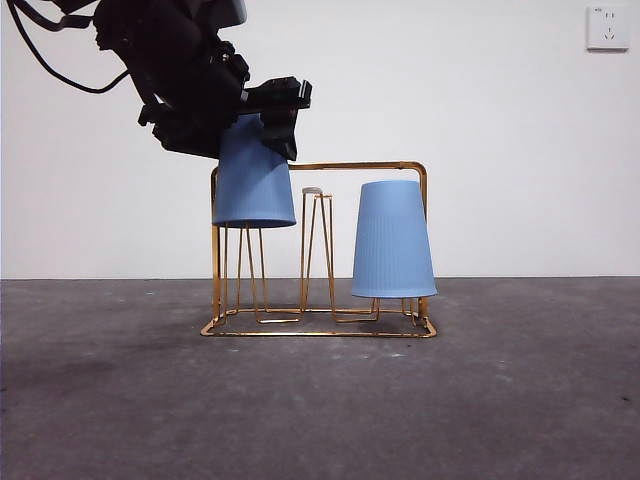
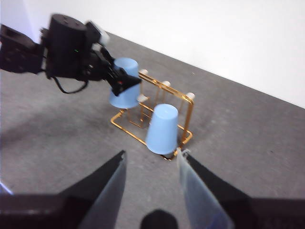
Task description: Pick up cup 1,put cup 1 in the cup rack,pick up cup 2,put cup 2 in the cup rack
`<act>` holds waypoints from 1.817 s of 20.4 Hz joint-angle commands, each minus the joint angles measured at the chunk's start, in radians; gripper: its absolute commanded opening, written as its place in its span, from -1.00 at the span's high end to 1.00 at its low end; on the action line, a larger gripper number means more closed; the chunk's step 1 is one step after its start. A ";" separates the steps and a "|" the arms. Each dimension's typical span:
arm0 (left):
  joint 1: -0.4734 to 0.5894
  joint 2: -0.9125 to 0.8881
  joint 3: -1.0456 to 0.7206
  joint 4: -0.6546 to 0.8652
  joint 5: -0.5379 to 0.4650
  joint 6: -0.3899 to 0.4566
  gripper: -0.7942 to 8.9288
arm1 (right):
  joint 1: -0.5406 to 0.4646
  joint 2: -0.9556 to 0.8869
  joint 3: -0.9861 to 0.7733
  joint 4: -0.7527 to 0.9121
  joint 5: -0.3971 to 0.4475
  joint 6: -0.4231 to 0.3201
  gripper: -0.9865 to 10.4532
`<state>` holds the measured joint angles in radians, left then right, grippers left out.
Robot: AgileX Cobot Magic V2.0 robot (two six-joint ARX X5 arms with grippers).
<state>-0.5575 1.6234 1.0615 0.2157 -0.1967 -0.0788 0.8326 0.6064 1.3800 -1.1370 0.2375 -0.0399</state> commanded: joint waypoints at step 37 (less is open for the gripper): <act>0.013 0.049 -0.025 -0.146 -0.035 -0.032 0.85 | -0.001 -0.002 -0.001 0.005 0.005 0.007 0.50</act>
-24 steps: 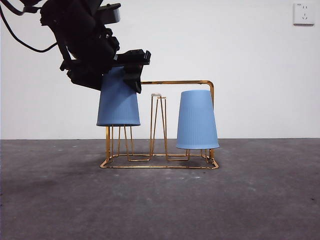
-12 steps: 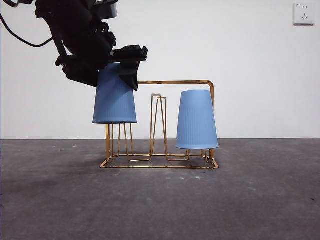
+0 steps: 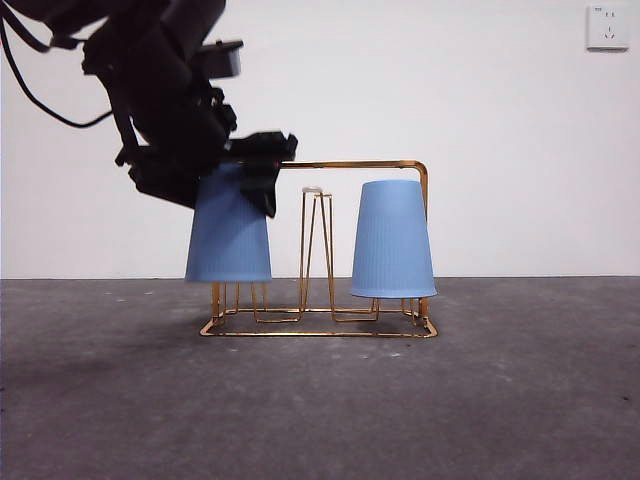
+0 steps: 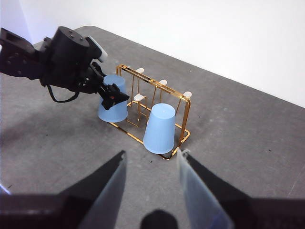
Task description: Pick up cup 1,put cup 1 in the cup rack,pick up cup 2,put cup 2 in the cup rack
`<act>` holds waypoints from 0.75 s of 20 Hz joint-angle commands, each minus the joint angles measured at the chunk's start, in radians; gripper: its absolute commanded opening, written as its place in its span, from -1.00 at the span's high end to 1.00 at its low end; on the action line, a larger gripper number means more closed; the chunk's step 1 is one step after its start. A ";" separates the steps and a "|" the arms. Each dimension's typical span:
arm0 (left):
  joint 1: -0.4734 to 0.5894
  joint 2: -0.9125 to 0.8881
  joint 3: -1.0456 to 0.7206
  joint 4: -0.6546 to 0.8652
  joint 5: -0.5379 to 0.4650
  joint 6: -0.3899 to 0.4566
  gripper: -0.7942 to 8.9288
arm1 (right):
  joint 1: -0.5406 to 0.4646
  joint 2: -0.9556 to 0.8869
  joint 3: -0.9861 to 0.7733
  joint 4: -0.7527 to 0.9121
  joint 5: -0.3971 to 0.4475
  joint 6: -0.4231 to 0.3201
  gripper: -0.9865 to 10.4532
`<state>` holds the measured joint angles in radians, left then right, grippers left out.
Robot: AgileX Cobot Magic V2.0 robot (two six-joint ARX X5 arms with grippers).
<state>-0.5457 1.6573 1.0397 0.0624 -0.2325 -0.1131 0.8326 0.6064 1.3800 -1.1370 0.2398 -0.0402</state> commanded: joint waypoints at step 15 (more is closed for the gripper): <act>0.011 0.026 -0.002 -0.196 0.031 -0.026 -0.25 | -0.001 -0.003 -0.001 -0.013 0.003 0.006 0.50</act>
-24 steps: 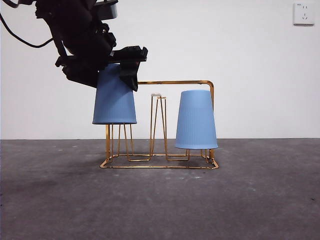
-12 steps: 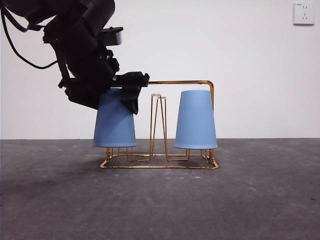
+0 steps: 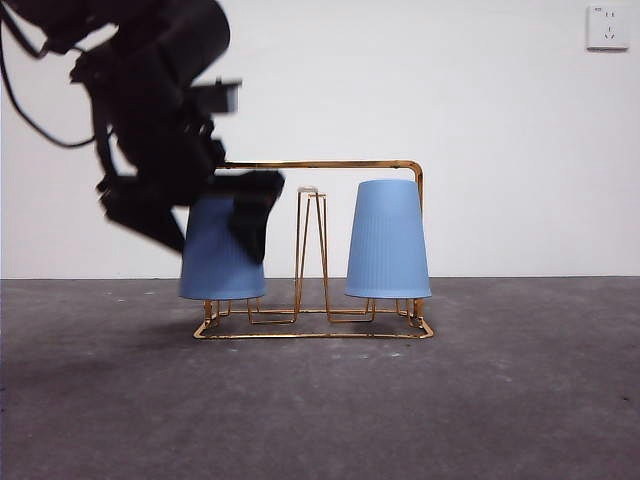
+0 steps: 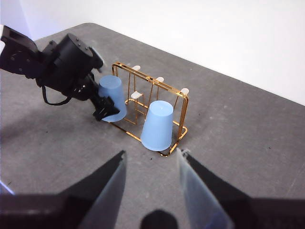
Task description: Pick up cup 1,put cup 1 in the cup rack,pick up cup 2,put cup 2 in the cup rack
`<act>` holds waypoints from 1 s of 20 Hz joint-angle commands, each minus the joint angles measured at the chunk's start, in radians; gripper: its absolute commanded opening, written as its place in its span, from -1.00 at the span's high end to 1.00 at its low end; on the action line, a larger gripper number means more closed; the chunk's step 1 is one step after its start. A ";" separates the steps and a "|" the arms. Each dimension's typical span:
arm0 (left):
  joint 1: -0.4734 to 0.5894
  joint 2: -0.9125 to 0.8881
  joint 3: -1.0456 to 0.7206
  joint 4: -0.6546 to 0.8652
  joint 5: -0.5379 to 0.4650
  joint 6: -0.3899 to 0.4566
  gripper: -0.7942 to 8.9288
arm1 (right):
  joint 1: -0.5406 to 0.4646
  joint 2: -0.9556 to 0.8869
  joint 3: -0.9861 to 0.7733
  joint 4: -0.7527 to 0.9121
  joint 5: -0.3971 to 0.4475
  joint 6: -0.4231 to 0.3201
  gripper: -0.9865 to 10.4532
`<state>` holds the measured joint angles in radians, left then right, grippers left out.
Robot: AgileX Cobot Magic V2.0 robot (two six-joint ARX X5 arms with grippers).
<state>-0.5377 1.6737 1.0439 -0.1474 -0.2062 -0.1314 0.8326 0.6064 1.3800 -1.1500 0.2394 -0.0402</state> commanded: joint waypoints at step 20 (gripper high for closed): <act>-0.044 -0.450 -0.006 -0.613 0.231 -0.059 -0.32 | -0.001 0.000 -0.001 -0.120 0.003 0.015 0.50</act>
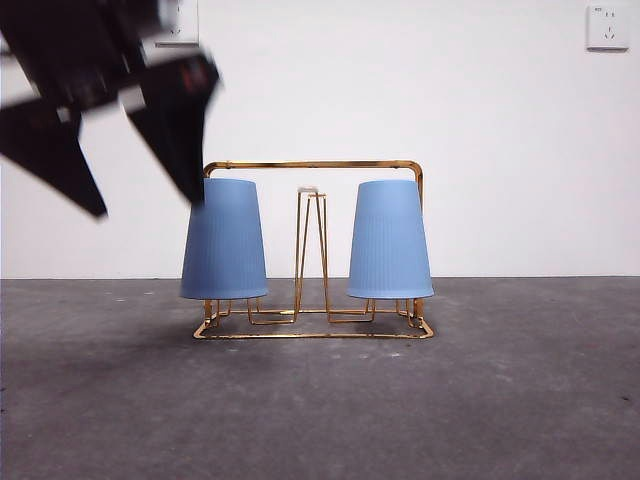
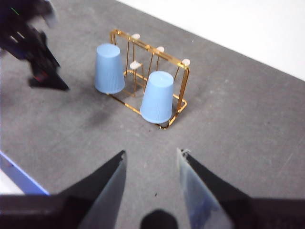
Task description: Pick up cup 1,put cup 1 in the cup rack,pick up cup 2,put cup 2 in the cup rack
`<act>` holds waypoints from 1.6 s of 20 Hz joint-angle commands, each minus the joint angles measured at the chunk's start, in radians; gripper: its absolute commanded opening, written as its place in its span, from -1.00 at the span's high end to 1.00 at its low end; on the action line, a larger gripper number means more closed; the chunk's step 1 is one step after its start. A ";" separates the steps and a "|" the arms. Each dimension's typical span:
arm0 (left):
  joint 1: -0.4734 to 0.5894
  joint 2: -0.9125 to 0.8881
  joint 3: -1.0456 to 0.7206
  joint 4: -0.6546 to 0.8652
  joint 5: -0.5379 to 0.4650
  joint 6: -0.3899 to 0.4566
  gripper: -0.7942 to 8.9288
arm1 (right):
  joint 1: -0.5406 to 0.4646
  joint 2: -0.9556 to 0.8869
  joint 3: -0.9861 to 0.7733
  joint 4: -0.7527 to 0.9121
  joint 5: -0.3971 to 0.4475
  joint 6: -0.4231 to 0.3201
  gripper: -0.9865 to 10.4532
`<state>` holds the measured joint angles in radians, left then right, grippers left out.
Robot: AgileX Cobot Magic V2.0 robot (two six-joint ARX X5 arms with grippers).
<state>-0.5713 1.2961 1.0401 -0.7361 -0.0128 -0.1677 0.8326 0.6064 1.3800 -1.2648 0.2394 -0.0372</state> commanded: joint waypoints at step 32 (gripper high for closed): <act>-0.098 -0.676 -0.002 -0.190 0.307 -0.124 0.84 | -0.001 0.059 -0.003 -0.111 -0.089 0.123 0.83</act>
<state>-0.6670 0.6205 1.0401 -0.9298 0.2920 -0.2913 0.8326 0.6655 1.3800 -1.3544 0.1493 0.0753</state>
